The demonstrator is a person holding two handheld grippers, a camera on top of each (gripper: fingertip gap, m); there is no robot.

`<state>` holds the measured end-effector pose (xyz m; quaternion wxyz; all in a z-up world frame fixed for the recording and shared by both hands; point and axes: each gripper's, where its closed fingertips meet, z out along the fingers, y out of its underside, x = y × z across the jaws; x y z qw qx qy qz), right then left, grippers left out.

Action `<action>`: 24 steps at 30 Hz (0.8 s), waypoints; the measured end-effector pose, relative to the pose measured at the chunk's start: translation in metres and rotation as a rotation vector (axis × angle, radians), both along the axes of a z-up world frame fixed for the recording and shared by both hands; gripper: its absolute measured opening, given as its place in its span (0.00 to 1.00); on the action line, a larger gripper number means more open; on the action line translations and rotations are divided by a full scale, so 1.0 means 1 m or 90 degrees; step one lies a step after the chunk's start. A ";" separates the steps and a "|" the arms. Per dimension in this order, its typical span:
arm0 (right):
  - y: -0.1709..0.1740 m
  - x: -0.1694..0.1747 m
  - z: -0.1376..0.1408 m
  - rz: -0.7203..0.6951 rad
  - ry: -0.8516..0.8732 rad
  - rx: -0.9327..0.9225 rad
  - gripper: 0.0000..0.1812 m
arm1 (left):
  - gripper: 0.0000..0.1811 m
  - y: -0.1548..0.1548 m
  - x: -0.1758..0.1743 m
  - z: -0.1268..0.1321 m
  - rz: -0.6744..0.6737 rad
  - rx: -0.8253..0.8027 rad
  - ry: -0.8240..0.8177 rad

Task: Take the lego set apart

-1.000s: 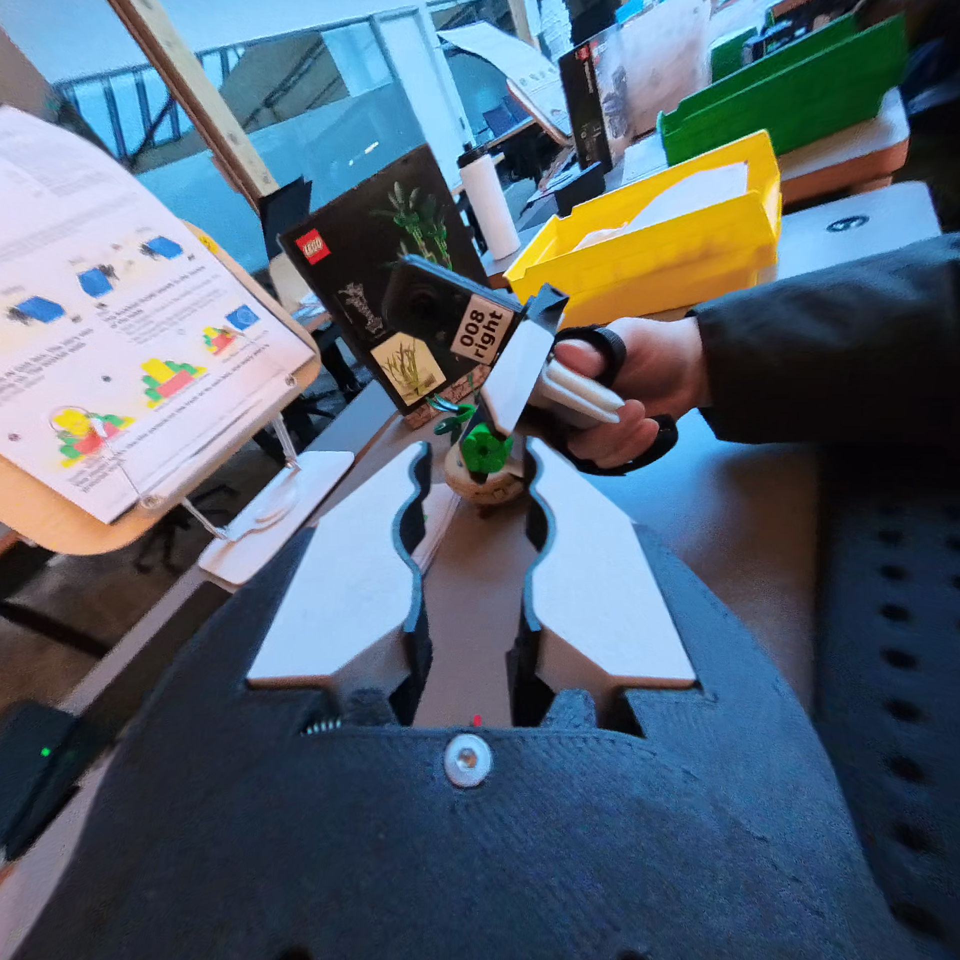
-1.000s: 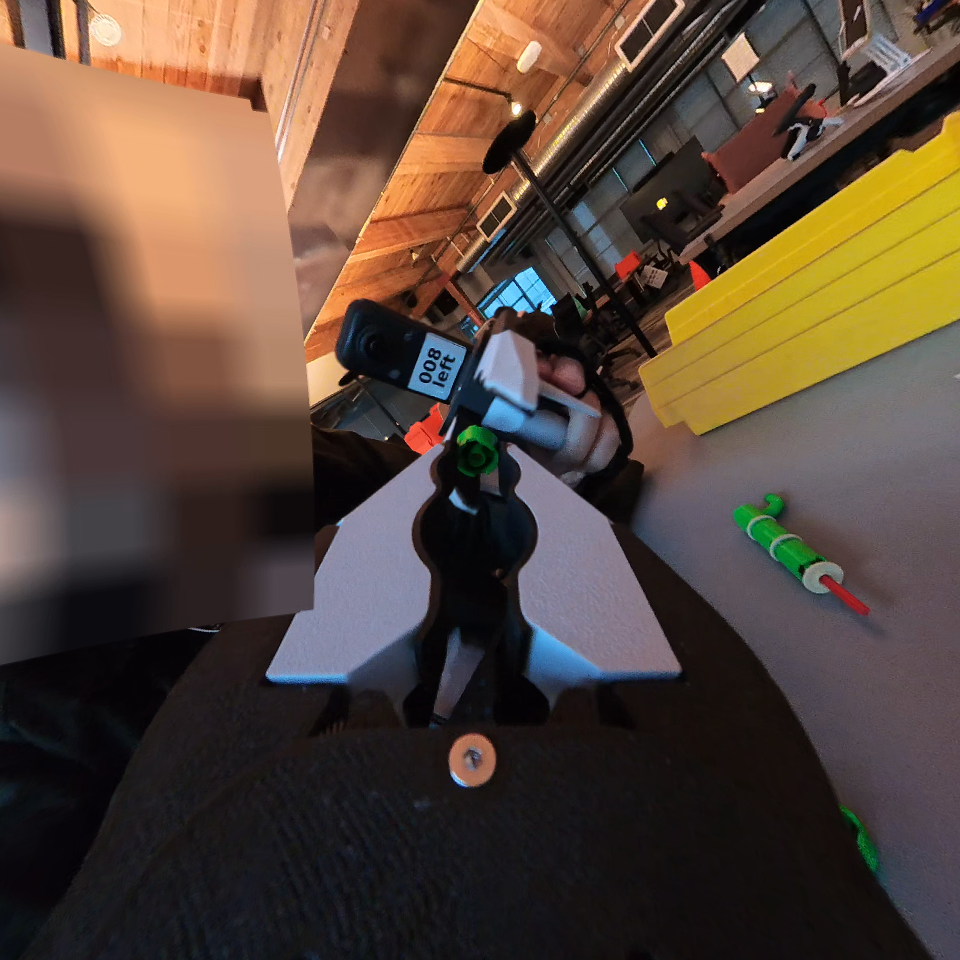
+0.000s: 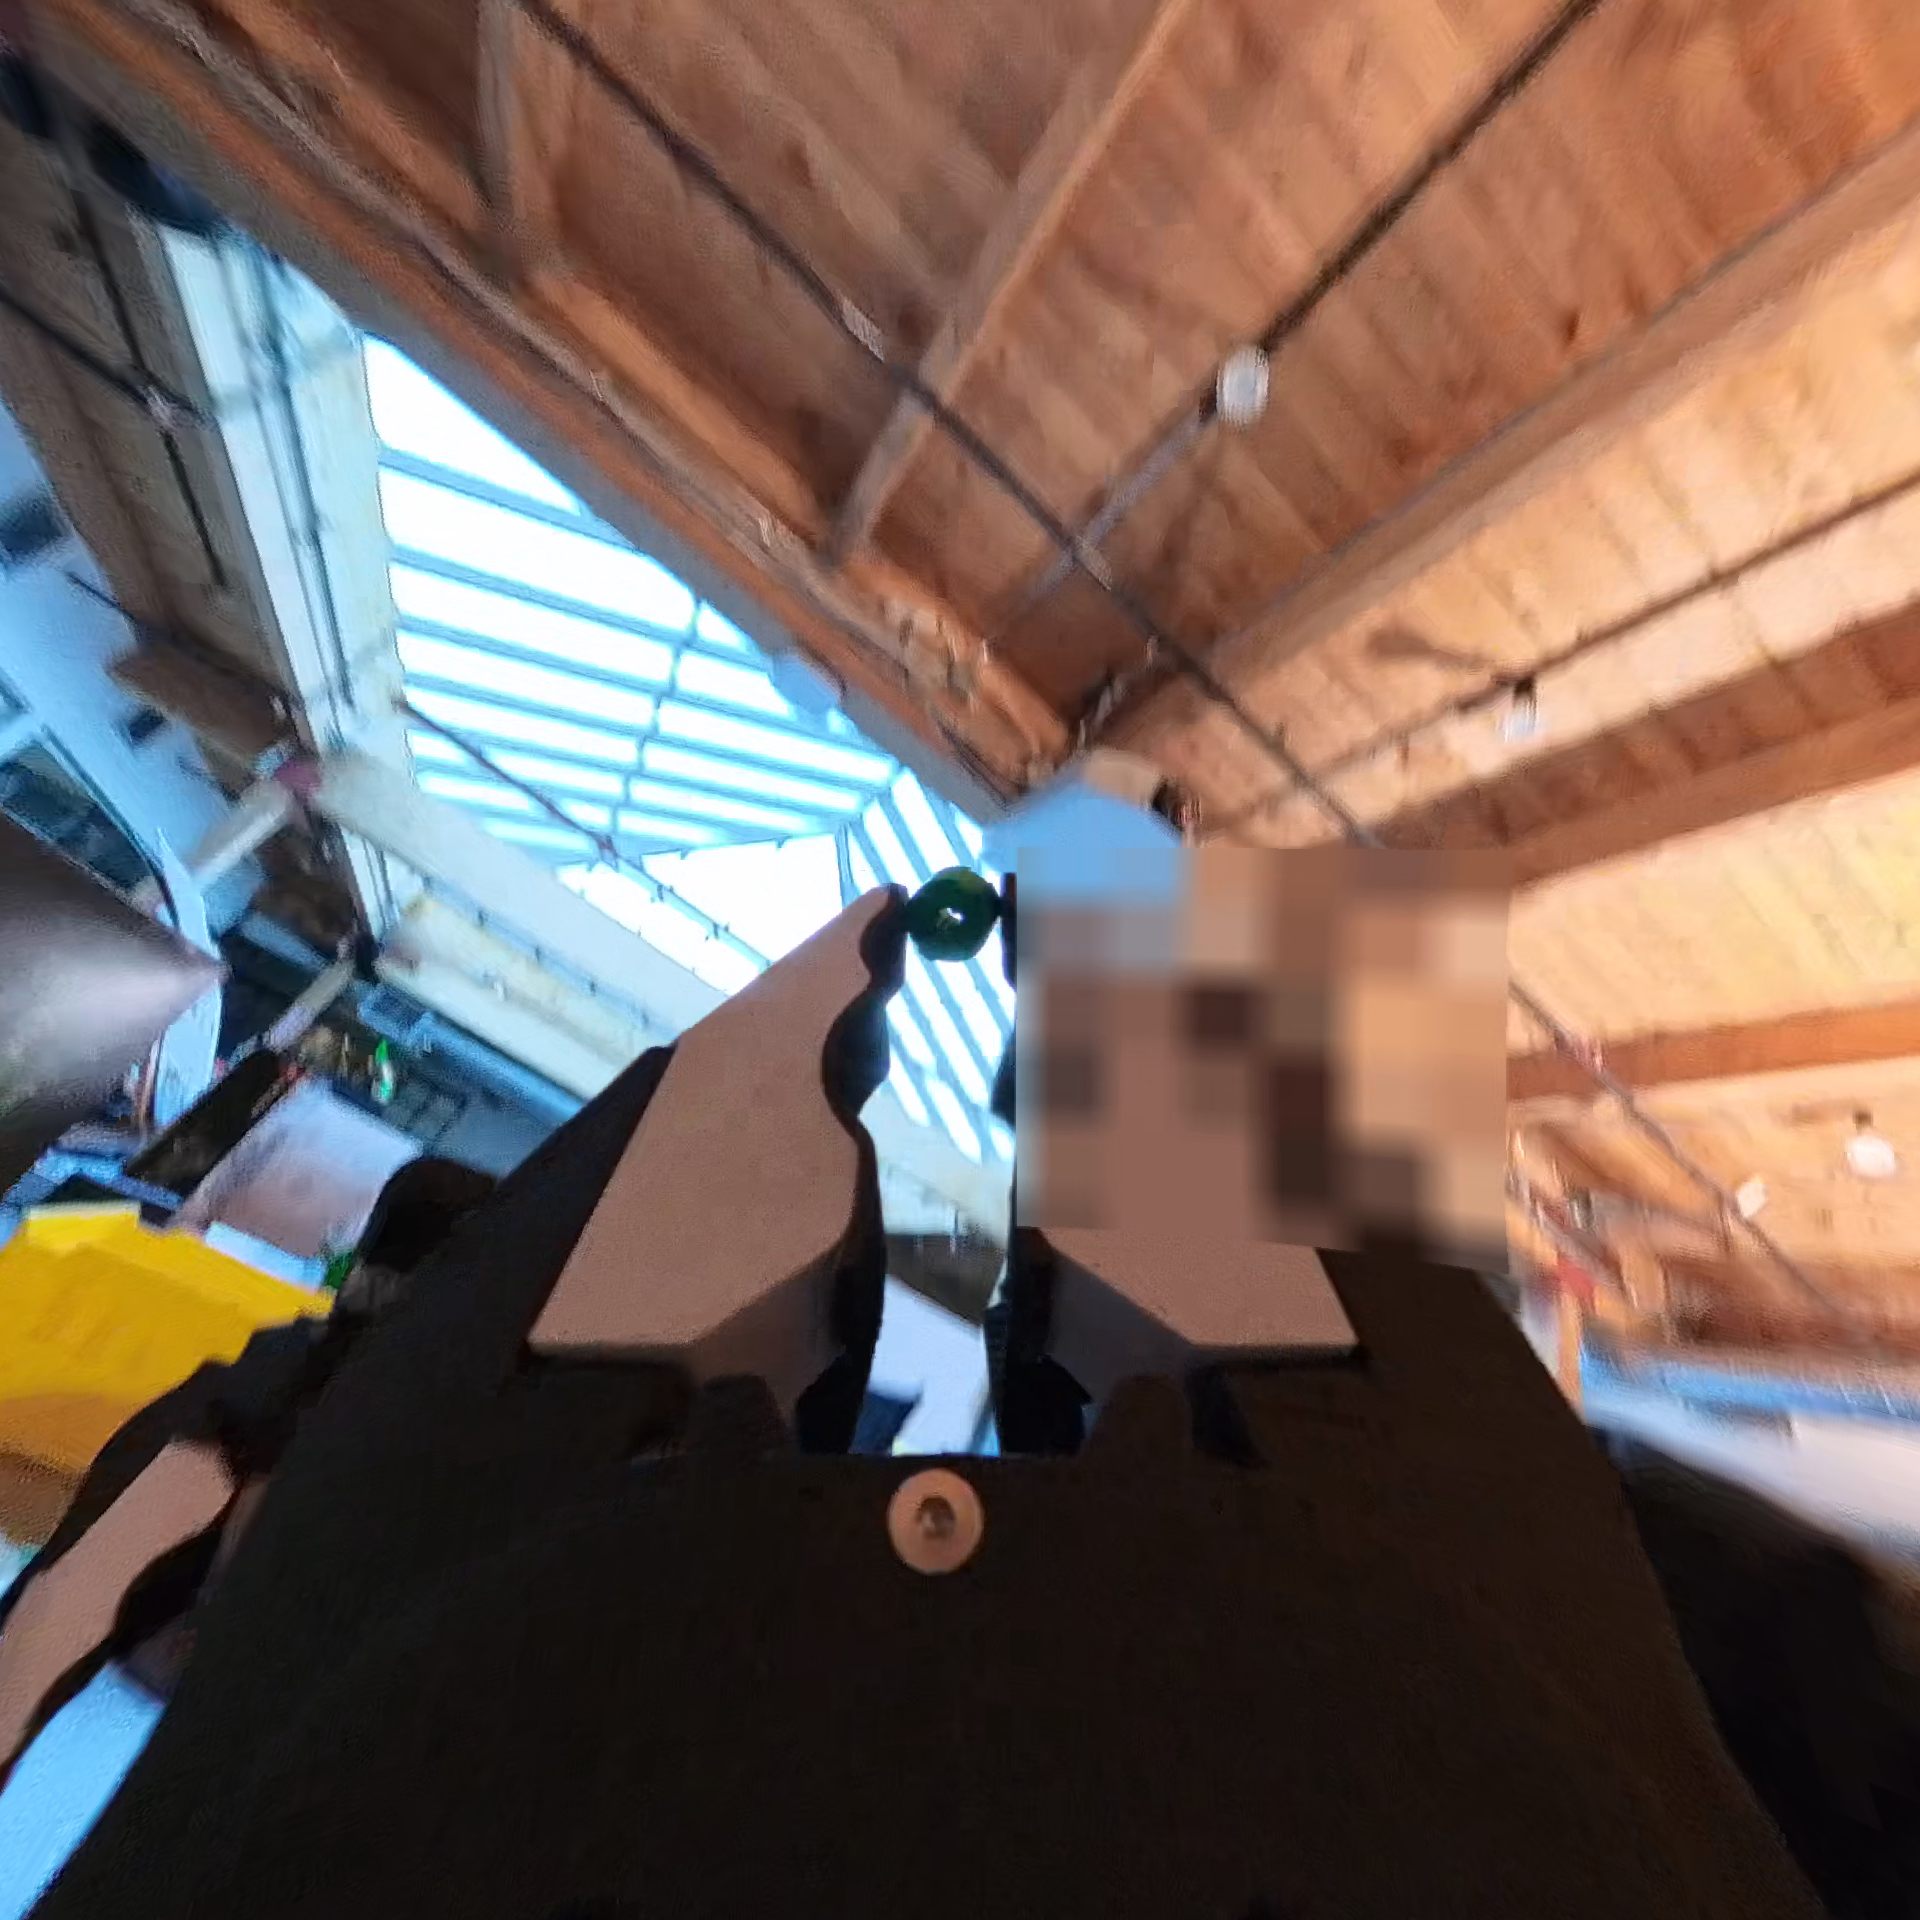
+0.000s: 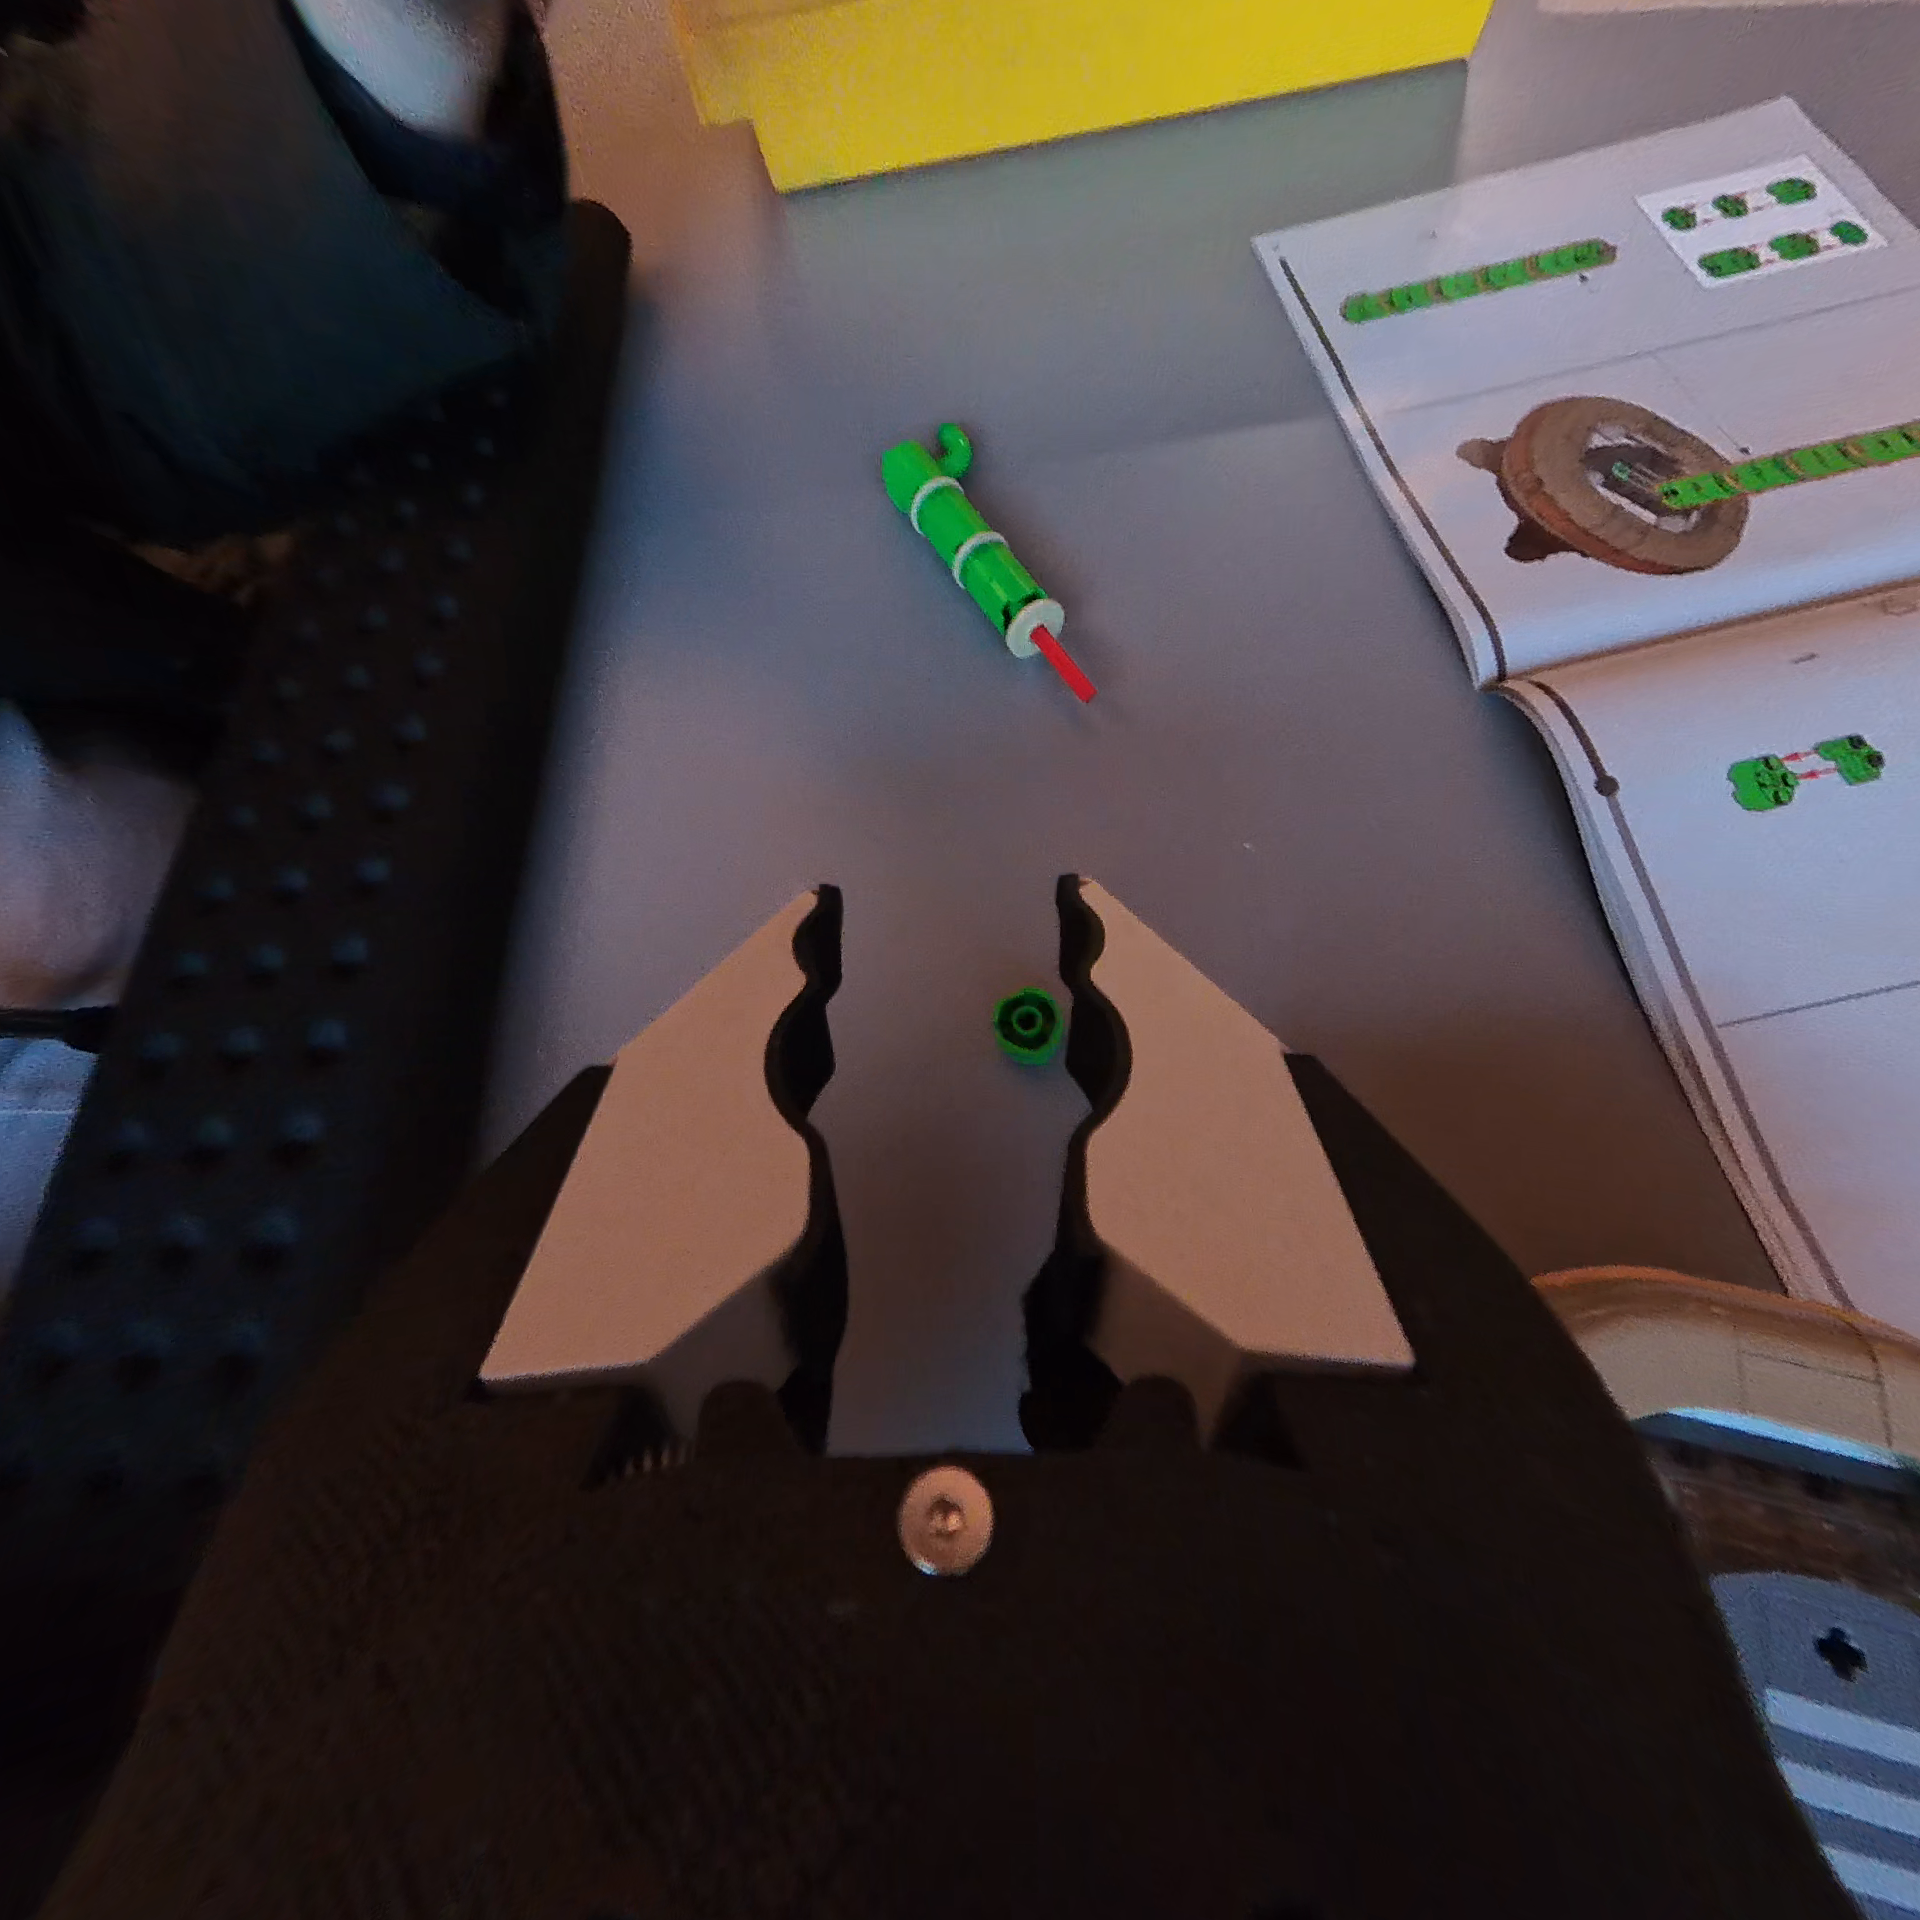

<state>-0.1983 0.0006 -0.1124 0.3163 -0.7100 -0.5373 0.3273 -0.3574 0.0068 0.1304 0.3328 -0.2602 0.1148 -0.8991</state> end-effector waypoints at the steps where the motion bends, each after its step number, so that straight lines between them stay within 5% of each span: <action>1: 0.002 0.001 -0.002 -0.003 -0.006 0.004 0.23 | 0.08 0.011 -0.009 0.005 0.015 -0.049 -0.022; 7: 0.010 0.008 -0.014 -0.023 -0.044 0.014 0.27 | 0.08 0.040 -0.042 0.004 0.013 -0.189 -0.122; 12: 0.012 0.009 -0.017 -0.026 -0.060 0.024 0.29 | 0.08 0.041 -0.054 0.007 0.066 -0.164 -0.090; 14: 0.011 0.009 -0.018 -0.027 -0.066 0.025 0.29 | 0.08 0.049 -0.048 -0.002 0.192 -0.143 0.081; 16: 0.011 0.010 -0.019 -0.028 -0.071 0.026 0.29 | 0.08 0.074 -0.065 -0.030 0.440 -0.146 0.328; 20: 0.012 0.011 -0.022 -0.029 -0.090 0.035 0.29 | 0.08 0.099 -0.177 -0.068 0.925 -0.227 0.697; 23: 0.013 0.014 -0.026 -0.033 -0.107 0.041 0.29 | 0.09 0.103 -0.218 -0.100 1.022 -0.292 0.912; 24: 0.014 0.015 -0.026 -0.036 -0.110 0.041 0.29 | 0.21 0.107 -0.223 -0.113 1.022 -0.308 0.970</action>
